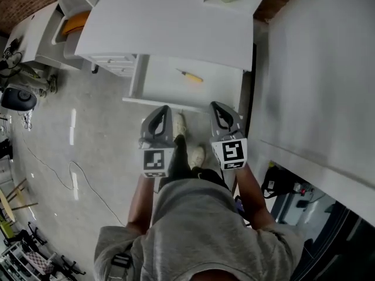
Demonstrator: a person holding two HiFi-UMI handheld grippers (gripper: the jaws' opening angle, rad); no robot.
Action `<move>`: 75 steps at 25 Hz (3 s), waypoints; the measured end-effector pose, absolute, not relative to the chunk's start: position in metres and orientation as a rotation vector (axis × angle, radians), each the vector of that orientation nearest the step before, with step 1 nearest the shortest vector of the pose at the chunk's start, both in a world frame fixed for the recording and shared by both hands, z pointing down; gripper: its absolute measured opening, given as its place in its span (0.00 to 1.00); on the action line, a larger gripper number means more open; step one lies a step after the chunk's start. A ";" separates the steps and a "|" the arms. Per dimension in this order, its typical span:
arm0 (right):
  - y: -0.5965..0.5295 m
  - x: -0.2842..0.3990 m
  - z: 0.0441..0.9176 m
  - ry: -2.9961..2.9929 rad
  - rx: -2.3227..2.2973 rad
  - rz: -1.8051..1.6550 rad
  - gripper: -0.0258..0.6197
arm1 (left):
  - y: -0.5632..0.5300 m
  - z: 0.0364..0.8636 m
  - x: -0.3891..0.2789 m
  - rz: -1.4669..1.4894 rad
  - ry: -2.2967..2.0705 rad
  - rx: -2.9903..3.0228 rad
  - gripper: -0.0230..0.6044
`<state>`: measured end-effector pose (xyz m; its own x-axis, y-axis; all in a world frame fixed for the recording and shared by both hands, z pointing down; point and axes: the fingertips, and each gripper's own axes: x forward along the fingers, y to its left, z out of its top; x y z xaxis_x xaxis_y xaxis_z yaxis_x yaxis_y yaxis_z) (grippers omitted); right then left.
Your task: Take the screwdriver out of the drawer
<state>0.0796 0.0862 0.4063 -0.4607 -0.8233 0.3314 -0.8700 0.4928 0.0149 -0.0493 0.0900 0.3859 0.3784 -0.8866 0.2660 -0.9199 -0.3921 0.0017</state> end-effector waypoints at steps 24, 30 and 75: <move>-0.048 0.031 0.582 -2.278 1.229 0.564 0.04 | -0.048 0.552 -0.070 0.509 -1.366 2.337 0.06; -0.058 0.025 0.610 -2.245 1.183 0.597 0.04 | -0.060 0.577 -0.079 0.532 -1.352 2.302 0.06; -0.094 -0.005 0.781 -1.795 0.602 0.414 0.18 | -0.088 0.603 -0.143 0.527 -1.424 2.200 0.06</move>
